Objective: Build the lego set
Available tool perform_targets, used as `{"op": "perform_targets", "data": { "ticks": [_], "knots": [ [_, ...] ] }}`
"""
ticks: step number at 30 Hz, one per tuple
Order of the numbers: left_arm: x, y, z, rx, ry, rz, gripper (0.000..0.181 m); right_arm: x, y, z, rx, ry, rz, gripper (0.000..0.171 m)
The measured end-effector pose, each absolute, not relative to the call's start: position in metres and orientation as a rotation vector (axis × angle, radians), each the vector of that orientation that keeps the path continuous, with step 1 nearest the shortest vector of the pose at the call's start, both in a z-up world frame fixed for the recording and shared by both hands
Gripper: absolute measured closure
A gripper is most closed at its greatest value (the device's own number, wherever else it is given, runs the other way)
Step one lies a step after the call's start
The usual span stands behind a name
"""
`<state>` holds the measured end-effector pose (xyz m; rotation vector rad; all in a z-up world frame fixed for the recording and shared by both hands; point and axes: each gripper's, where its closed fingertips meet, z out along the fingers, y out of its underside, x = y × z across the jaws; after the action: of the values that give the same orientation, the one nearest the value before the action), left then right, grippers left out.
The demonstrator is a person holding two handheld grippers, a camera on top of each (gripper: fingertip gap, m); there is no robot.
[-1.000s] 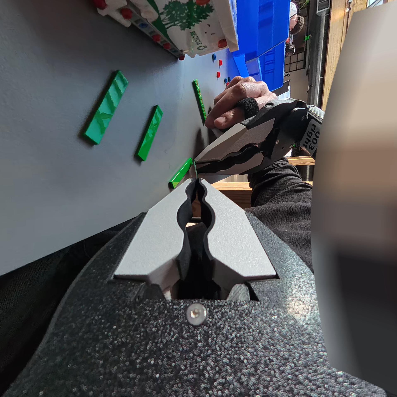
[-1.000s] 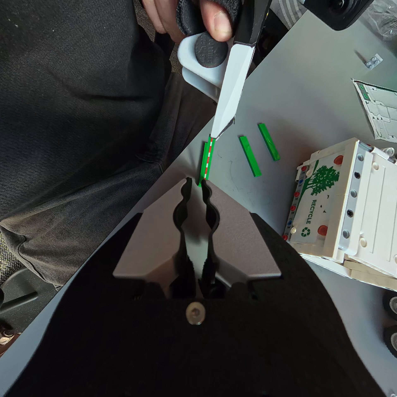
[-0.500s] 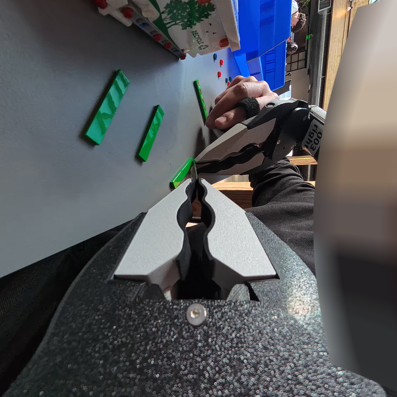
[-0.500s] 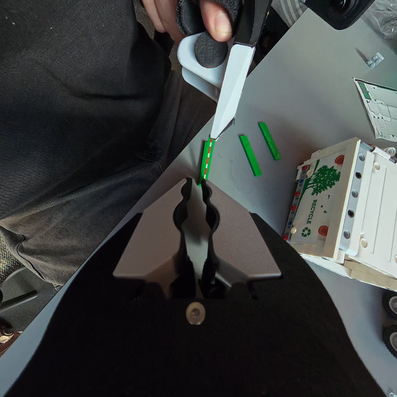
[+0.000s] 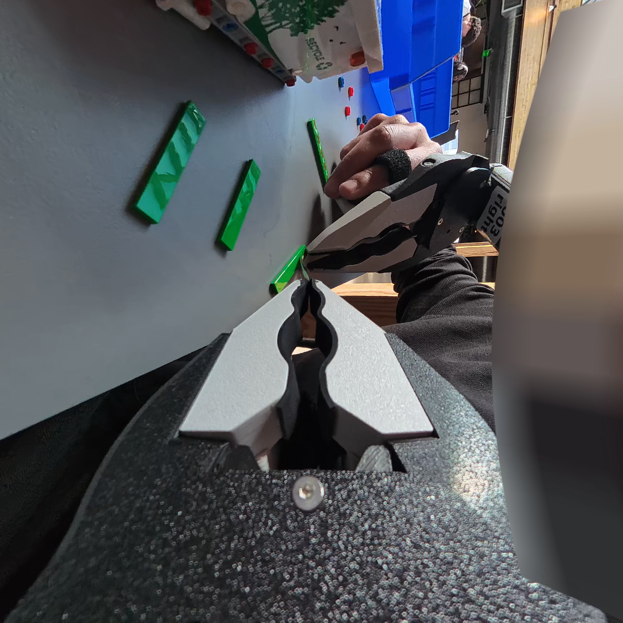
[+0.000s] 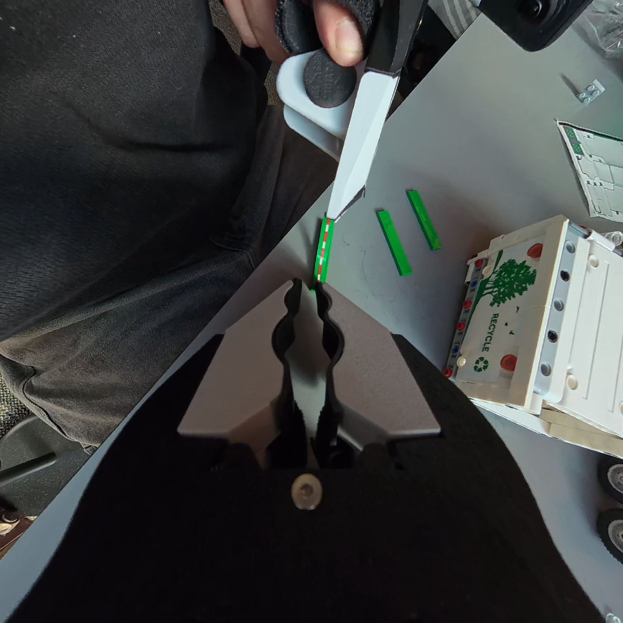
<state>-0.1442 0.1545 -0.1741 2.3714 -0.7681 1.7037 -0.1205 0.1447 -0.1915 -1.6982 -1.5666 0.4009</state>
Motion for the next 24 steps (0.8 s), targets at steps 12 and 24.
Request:
{"op": "perform_targets", "data": {
  "ticks": [12,24],
  "knots": [
    [-0.1448,0.1594,-0.1765,2.407,-0.843,1.675,0.181,-0.1205,0.1453,-0.1916,-1.699,-1.565,0.394,0.164],
    [-0.1461,0.1638,-0.1837,2.473,-1.105,1.565,0.181,-0.1209,0.1462,-0.1920,-1.684,-1.570,0.361,0.165]
  ]
}}
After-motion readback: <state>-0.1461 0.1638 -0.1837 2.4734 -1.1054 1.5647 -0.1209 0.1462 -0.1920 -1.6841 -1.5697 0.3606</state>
